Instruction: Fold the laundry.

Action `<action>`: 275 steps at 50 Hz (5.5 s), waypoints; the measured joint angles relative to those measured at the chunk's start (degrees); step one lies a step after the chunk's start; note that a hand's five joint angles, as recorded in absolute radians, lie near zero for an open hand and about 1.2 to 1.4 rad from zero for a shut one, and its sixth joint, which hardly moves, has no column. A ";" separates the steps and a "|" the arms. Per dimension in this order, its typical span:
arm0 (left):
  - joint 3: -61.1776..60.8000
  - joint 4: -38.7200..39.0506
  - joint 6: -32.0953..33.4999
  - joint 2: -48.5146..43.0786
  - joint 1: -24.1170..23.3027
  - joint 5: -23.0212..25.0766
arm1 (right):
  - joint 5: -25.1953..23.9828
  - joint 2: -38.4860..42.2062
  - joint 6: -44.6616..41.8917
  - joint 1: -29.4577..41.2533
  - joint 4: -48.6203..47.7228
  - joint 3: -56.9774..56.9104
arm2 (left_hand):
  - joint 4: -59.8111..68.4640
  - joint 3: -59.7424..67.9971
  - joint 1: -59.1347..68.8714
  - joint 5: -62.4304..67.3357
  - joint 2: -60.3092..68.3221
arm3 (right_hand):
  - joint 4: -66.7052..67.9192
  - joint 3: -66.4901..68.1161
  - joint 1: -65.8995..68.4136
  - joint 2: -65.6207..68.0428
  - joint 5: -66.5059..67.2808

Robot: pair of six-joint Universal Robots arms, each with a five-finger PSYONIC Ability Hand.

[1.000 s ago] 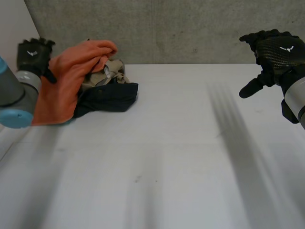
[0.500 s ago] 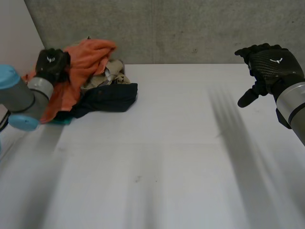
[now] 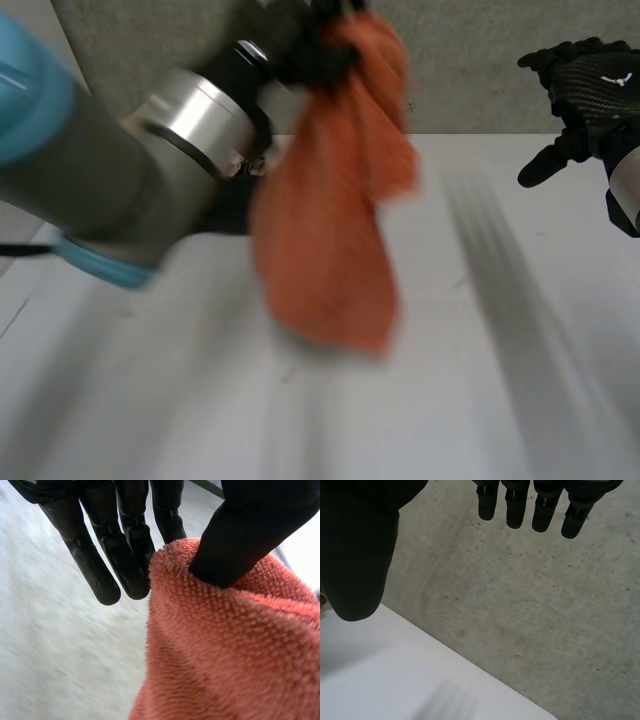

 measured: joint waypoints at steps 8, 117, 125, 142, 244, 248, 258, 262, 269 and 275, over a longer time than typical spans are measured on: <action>1.14 -0.24 3.16 -13.75 -8.16 -1.02 | -0.14 -0.06 -0.03 -2.17 0.09 -0.46 | 0.00 0.00 0.00 0.00 0.00 | 0.00 0.00 0.00 0.00 0.00; -9.81 -10.77 20.89 -14.08 -13.98 -15.65 | -14.46 10.59 -24.97 -8.05 19.02 3.91 | -55.73 -54.51 -49.83 -53.28 -54.80 | 0.00 0.00 0.00 -0.11 0.00; 0.13 -10.42 20.67 -25.35 -16.34 -15.69 | -18.75 17.80 -21.89 -8.68 9.71 5.36 | -55.31 -54.25 -49.23 -52.90 -54.50 | 0.00 0.00 0.00 -0.11 0.00; 2.81 -10.89 21.21 -25.02 -16.48 -16.01 | -18.87 24.70 -13.83 -7.67 2.26 0.78 | -0.28 -1.79 -0.57 -2.82 -1.95 | 56.25 55.65 48.86 55.24 53.23; -52.34 -9.49 25.39 7.44 -6.11 -18.73 | -1.85 17.17 -18.16 2.54 -2.46 7.80 | -43.24 -41.83 -35.01 -41.25 -42.18 | 0.04 0.05 -0.24 0.02 -0.04; -52.34 -8.73 25.39 6.60 -6.25 -18.74 | -1.85 17.08 -18.19 2.39 -3.23 8.63 | -43.24 -41.83 -35.01 -41.25 -42.18 | 0.04 0.05 -0.24 0.02 -0.03; -52.18 -7.18 25.46 4.38 -6.78 -18.72 | -1.90 17.24 -18.16 2.57 -3.92 9.33 | -42.96 -41.74 -35.00 -40.88 -42.04 | 0.04 0.05 -0.24 0.02 -0.04; -52.00 -5.86 25.53 3.49 -6.83 -18.76 | -2.05 17.26 -18.17 2.63 -4.13 9.59 | -41.95 -41.53 -34.79 -39.40 -41.59 | 0.04 0.05 -0.24 0.02 -0.04; -51.54 -2.50 28.56 1.74 -6.80 -19.40 | -2.54 17.25 -18.22 2.61 -4.34 10.05 | -35.37 -35.04 -33.52 -37.98 -35.17 | 0.04 0.05 -0.24 0.02 -0.04; -50.72 0.97 34.04 0.35 -6.17 -21.82 | -2.61 17.19 -18.23 2.51 -4.37 10.33 | -31.24 -31.17 -24.81 -37.98 -30.89 | 0.04 0.05 -0.24 0.02 -0.04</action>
